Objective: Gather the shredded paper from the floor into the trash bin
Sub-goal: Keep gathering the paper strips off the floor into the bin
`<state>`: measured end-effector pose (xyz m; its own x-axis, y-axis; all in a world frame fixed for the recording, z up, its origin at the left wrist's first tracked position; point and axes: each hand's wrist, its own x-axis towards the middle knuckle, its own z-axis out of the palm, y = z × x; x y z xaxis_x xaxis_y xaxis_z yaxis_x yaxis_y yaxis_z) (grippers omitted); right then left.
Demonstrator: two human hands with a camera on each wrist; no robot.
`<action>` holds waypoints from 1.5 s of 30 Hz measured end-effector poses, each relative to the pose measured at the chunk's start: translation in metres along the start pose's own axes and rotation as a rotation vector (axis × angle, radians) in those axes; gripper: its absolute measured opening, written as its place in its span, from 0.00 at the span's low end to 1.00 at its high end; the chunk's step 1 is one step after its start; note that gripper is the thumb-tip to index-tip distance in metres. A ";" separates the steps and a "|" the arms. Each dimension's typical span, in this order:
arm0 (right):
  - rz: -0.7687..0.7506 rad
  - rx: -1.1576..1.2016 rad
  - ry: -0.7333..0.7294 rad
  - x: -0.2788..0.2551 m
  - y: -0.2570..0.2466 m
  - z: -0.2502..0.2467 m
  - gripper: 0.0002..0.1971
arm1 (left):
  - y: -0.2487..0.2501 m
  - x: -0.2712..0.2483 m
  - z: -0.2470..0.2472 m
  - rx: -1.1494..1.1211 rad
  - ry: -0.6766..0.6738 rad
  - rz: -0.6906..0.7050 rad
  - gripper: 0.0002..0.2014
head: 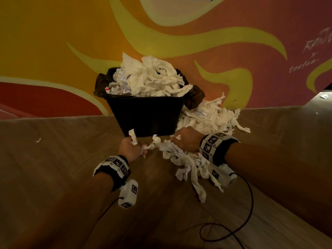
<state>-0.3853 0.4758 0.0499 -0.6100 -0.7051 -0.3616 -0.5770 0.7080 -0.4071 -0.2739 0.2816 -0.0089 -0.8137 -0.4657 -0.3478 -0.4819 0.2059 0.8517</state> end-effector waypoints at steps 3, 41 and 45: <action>0.005 -0.121 -0.044 0.015 -0.008 0.007 0.17 | -0.013 0.000 -0.012 -0.022 0.107 -0.059 0.09; -0.075 0.012 -0.125 0.071 -0.050 0.016 0.19 | -0.047 0.021 0.009 0.666 -0.162 0.155 0.12; -0.105 -0.033 -0.171 0.052 -0.060 0.002 0.20 | -0.034 0.013 -0.004 0.314 -0.105 0.109 0.12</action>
<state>-0.3811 0.3963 0.0542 -0.4462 -0.7695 -0.4569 -0.6520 0.6292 -0.4230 -0.2673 0.2655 -0.0408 -0.8872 -0.3385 -0.3136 -0.4532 0.5119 0.7297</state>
